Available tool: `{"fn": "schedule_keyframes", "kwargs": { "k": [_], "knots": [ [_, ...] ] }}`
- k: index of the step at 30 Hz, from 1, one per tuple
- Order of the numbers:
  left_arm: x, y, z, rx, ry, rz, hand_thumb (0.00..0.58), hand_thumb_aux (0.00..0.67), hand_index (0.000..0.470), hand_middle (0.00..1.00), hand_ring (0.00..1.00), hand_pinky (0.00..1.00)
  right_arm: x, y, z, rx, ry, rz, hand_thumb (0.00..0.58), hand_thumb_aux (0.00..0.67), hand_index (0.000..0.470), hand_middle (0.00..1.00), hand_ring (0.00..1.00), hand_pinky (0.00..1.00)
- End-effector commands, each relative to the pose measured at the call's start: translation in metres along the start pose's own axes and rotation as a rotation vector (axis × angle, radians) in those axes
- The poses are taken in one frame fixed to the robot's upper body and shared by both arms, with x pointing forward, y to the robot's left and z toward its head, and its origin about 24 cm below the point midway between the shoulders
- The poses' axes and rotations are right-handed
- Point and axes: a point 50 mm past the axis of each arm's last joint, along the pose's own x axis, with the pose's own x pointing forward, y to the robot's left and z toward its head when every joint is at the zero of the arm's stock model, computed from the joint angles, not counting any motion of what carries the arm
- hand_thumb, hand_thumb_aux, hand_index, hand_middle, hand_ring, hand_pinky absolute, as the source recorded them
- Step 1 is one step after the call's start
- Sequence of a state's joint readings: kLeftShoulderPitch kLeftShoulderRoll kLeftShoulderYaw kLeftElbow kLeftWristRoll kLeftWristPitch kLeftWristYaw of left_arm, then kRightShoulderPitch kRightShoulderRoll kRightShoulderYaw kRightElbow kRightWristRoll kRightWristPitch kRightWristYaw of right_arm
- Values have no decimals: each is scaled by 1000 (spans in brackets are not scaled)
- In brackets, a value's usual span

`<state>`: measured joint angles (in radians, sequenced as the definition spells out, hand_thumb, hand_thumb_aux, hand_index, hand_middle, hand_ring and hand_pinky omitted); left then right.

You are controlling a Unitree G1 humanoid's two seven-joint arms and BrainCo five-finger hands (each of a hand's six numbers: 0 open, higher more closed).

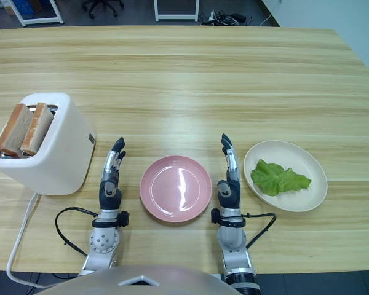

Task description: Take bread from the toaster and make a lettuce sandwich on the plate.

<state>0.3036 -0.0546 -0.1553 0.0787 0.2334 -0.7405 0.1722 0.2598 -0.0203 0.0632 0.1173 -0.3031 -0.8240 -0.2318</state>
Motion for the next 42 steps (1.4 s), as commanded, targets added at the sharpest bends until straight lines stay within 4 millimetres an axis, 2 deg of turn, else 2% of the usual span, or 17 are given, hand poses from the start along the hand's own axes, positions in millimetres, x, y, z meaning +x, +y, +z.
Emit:
{"fn": "schedule_keyframes", "kwargs": {
  "k": [1, 11, 14, 17, 21, 25, 28, 32, 42],
  "knots": [
    [-1, 1, -2, 3, 16, -7, 0, 0, 0, 0, 0, 0, -1, 1, 1, 19, 4, -2, 0, 0, 0, 0, 0, 0],
    [0, 2, -2, 15, 6, -3, 0, 0, 0, 0, 0, 0, -2, 3, 1, -11, -25, 16, 0, 0, 0, 0, 0, 0],
    [3, 13, 13, 160, -131, -12, 0, 0, 0, 0, 0, 0, -1, 4, 8, -54, -73, 33, 0, 0, 0, 0, 0, 0],
    [8, 49, 39, 465, -285, 8, 0, 0, 0, 0, 0, 0, 0, 3, 13, -125, -124, 90, 0, 0, 0, 0, 0, 0],
    [11, 123, 67, 901, -297, 130, 0, 0, 0, 0, 0, 0, -1, 4, 10, -211, -150, 137, 0, 0, 0, 0, 0, 0],
    [13, 197, 78, 1281, -125, 258, 0, 0, 0, 0, 0, 0, 2, 7, 7, -236, -161, 152, 0, 0, 0, 0, 0, 0],
    [18, 231, 77, 1405, 0, 287, 0, 0, 0, 0, 0, 0, 2, 8, 5, -249, -167, 160, 0, 0, 0, 0, 0, 0],
    [32, 250, 73, 1489, 110, 246, 0, 0, 0, 0, 0, 0, 3, 10, 3, -256, -175, 172, 0, 0, 0, 0, 0, 0],
    [43, 252, 54, 1485, 256, 89, 0, 0, 0, 0, 0, 0, 2, 14, 3, -259, -180, 183, 0, 0, 0, 0, 0, 0]
  ]
}}
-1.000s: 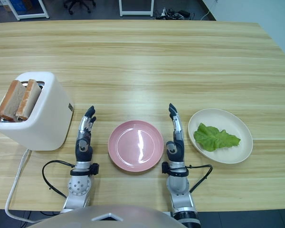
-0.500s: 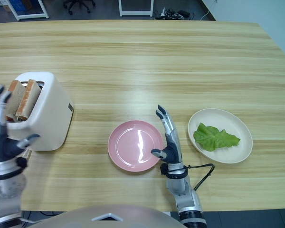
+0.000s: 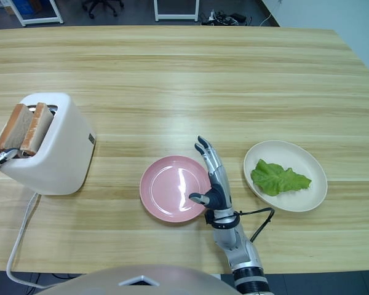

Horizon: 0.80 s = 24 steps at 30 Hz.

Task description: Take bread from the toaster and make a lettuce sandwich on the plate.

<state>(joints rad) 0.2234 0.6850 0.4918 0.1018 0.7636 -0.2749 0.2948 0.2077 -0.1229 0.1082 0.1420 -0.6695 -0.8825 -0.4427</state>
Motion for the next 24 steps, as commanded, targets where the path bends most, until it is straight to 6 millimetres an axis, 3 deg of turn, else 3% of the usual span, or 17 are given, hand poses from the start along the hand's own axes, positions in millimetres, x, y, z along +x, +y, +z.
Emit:
{"fn": "schedule_keyframes", "kwargs": {
  "k": [1, 2, 3, 4, 5, 6, 7, 14, 16, 17, 18, 19, 24],
  "knots": [
    [1, -5, 0, 10, -21, -89, 0, 0, 0, 0, 0, 0, 0, 1, -1, -13, 4, 14, 0, 0, 0, 0, 0, 0],
    [1, -6, -1, 16, -22, -109, 0, 0, 0, 0, 0, 0, 0, 1, -2, -13, 5, 15, 0, 0, 0, 0, 0, 0],
    [1, -6, -2, 24, -26, -131, 100, 60, 42, 0, 0, 0, -1, 2, -2, -13, 5, 16, 0, 0, 0, 0, 0, 0],
    [1, -7, -2, 30, -34, -150, 285, 192, 135, 0, 0, 0, -1, 2, -2, -13, 6, 16, 0, 0, 0, 0, 0, 0],
    [1, -7, -1, 29, -48, -161, 472, 381, 267, 0, 0, 0, -1, 3, -2, -13, 7, 17, 0, 0, 0, 0, 0, 0],
    [2, -6, 2, 23, -68, -162, 576, 617, 433, 0, 0, 0, -2, 3, -2, -13, 9, 19, 0, 0, 0, 0, 0, 0],
    [3, -5, 6, 17, -88, -160, 580, 670, 470, 0, 0, 0, -3, 4, -2, -13, 11, 21, 0, 0, 0, 0, 0, 0],
    [13, 2, 27, -46, -170, -95, 580, 670, 470, 0, 0, 0, -4, 7, -2, -12, 14, 34, 0, 0, 0, 0, 0, 0],
    [17, 8, 27, -62, -146, -15, 580, 670, 470, 227, 227, 227, -5, 8, -3, -11, 18, 39, 0, 0, 0, 0, 0, 0],
    [21, 13, 25, -69, -120, 41, 580, 670, 470, 639, 639, 639, -5, 8, -3, -10, 20, 41, 0, 0, 0, 0, 0, 0],
    [23, 17, 22, -79, -95, 93, 580, 670, 470, 933, 933, 933, -5, 9, -3, -9, 22, 42, 0, 0, 0, 0, 0, 0],
    [26, 19, 20, -90, -74, 135, 580, 670, 470, 1000, 1000, 1000, -6, 9, -3, -8, 24, 42, 0, 0, 0, 0, 0, 0],
    [34, 30, 17, -187, -1, 356, 580, 670, 470, 1000, 1000, 1000, -6, 10, -4, -5, 34, 40, 0, 0, 0, 0, 0, 0]
  ]
}}
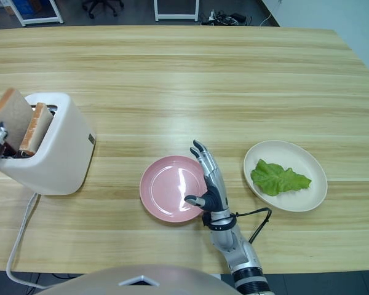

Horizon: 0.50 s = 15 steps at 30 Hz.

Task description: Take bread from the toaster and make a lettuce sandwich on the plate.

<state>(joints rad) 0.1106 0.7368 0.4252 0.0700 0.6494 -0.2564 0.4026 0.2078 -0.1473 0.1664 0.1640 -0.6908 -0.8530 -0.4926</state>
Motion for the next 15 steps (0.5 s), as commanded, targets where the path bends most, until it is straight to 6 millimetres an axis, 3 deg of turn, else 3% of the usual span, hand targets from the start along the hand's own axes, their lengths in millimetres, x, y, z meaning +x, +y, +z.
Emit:
{"fn": "schedule_keyframes", "kwargs": {
  "k": [1, 5, 9, 12, 15],
  "knots": [
    [8, 9, -4, -87, 78, 197, 580, 670, 470, 1000, 1000, 1000, -1, 2, -3, -5, 18, 11, 0, 0, 0, 0, 0, 0],
    [16, 19, 4, -262, 103, 388, 580, 670, 470, 1000, 1000, 1000, 0, 1, -4, -2, 26, -4, 0, 0, 0, 0, 0, 0],
    [16, 30, 35, -568, 29, 483, 580, 670, 470, 1000, 1000, 1000, 3, -3, -6, -1, 31, -32, 0, 0, 0, 0, 0, 0],
    [7, 32, 72, -828, -91, 371, 580, 670, 470, 1000, 1000, 1000, 8, -12, -7, -8, 29, -83, 0, 0, 0, 0, 0, 0],
    [-18, 18, 118, -1086, -245, 64, 580, 670, 470, 1000, 1000, 1000, 14, -26, -6, -32, 12, -133, 0, 0, 0, 0, 0, 0]
  ]
}}
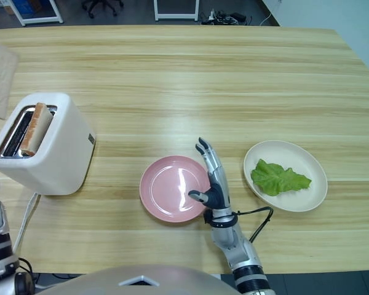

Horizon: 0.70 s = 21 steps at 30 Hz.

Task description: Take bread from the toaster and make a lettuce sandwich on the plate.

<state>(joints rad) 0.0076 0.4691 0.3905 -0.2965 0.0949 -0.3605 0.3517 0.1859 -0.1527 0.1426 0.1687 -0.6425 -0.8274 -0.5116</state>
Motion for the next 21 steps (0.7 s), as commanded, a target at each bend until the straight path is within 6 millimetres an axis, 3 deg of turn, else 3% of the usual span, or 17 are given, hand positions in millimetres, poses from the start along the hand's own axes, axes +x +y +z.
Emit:
{"fn": "schedule_keyframes", "kwargs": {
  "k": [1, 6, 12, 16, 21],
  "knots": [
    [-46, -50, 28, -349, 62, -408, 580, 670, 470, 1000, 1000, 1000, 12, -22, 0, -41, -24, -85, 0, 0, 0, 0, 0, 0],
    [-107, -111, 32, -533, 148, -850, 580, 670, 470, 1000, 1000, 1000, 18, -64, -3, -157, -37, -199, 0, 0, 0, 0, 0, 0],
    [-148, -161, 17, -495, 185, -1071, 580, 670, 470, 1000, 1000, 1000, 8, -114, -16, -365, 27, -275, 0, 0, 0, 0, 0, 0],
    [-167, -175, 5, -339, 81, -1187, 580, 670, 470, 1000, 1000, 1000, -10, -148, -31, -588, 127, -247, 0, 0, 0, 0, 0, 0],
    [-179, -174, -3, -184, -69, -1288, 580, 670, 470, 1000, 1000, 1000, -31, -183, -56, -873, 279, -136, 0, 0, 0, 0, 0, 0]
  ]
}}
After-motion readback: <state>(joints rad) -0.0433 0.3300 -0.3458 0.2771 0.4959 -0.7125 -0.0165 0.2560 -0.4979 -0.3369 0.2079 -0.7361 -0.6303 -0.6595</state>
